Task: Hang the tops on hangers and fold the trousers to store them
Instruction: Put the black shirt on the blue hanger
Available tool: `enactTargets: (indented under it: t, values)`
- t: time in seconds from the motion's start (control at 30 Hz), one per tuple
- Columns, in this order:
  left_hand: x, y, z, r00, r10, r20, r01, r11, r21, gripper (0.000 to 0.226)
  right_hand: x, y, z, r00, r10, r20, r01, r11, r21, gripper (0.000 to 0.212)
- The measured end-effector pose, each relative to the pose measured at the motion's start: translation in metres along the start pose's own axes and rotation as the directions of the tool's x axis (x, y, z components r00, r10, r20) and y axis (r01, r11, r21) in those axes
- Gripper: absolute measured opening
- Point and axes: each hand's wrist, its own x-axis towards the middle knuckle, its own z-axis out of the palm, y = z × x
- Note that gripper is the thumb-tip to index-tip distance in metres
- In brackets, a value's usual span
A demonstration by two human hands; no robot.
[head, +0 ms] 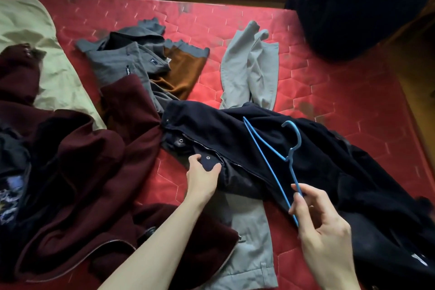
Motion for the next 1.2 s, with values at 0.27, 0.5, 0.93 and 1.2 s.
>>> enactTargets:
  t: [0.27,0.5,0.93,1.2]
  values:
    - [0.000,0.025,-0.003,0.989,-0.109,0.096,0.138,0.910,-0.392,0.006,-0.001,-0.013,0.010,0.999,0.035,0.001,-0.035,0.999,0.023,0.019]
    - [-0.047,0.051,-0.026,0.983,0.176,-0.049,-0.182,0.941,-0.284,0.016,-0.006,-0.029,-0.002,0.988,0.151,-0.009,-0.152,0.988,0.000,0.024]
    - [-0.208,0.122,-0.070,0.827,0.528,0.196,-0.416,0.807,-0.419,0.033,0.022,-0.103,-0.035,0.971,0.189,0.143,-0.163,0.970,-0.179,0.055]
    - [-0.263,0.166,-0.111,0.746,0.604,0.281,-0.454,0.769,-0.450,0.020,0.039,-0.126,-0.038,0.902,0.369,0.225,-0.284,0.898,-0.335,0.025]
